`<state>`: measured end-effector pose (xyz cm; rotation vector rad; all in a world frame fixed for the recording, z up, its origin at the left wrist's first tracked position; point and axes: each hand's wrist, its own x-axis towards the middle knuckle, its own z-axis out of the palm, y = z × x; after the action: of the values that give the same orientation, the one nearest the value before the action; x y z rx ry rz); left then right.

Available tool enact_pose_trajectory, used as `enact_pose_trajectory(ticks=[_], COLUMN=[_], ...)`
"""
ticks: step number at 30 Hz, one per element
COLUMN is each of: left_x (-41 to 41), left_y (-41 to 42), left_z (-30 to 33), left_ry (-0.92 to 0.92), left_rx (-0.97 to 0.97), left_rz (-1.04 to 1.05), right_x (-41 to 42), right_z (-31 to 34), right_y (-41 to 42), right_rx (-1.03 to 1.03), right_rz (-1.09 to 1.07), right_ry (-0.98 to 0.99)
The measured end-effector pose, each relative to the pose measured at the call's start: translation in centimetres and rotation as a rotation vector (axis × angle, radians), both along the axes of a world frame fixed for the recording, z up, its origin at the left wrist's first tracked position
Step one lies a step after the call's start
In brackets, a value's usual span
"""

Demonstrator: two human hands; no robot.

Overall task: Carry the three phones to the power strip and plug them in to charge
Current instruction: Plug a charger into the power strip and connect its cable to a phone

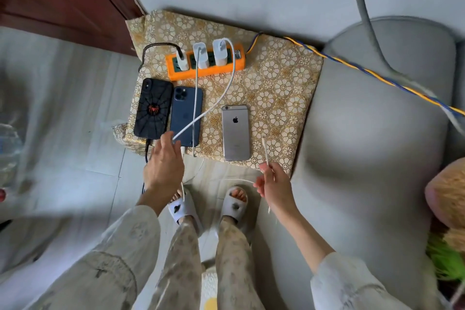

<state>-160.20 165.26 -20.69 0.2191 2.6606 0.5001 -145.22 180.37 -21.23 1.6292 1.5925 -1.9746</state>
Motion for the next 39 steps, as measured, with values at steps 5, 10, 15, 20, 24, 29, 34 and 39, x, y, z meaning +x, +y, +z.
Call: enact_pose_trajectory(ticks=[5,10,15,20,24,29,34,39], left_x=[1.4,4.0,3.6,2.1,2.1,2.2,1.7,1.7], left_y=[1.2,4.5,8.0,9.0,9.5,8.8,8.2,8.4], left_z=[-1.1,-2.4,-4.0,-5.1,-4.7,-4.4,-3.9,-3.6], left_ry=[-0.106,-0.456,-0.55,-0.676,-0.648,-0.81,-1.022,-1.043], left_rx=[0.118,0.209,0.336,0.329,0.311,0.485,0.746,0.813], left_rz=[0.415,0.292,0.309,0.374,0.252,0.527,0.918,0.953], right_x=[-2.9,-4.3,-4.6,-5.1,-5.1,-3.4,-1.1,-1.2], right_z=[-2.2,-4.0,-5.0,-4.7,-4.0,-2.6,-0.7,0.3], right_y=[1.2,2.1,2.8,3.5,3.3,3.0,2.2,1.5], right_rx=[0.059,0.042,-0.041,-0.047,-0.075,-0.032,-0.137,-0.227], right_rz=[0.006,-0.006,-0.033,-0.042,-0.013,-0.147,-0.033,0.013], right_ry=[0.002,0.037,0.062,0.024,-0.004,-0.003,0.082,0.152])
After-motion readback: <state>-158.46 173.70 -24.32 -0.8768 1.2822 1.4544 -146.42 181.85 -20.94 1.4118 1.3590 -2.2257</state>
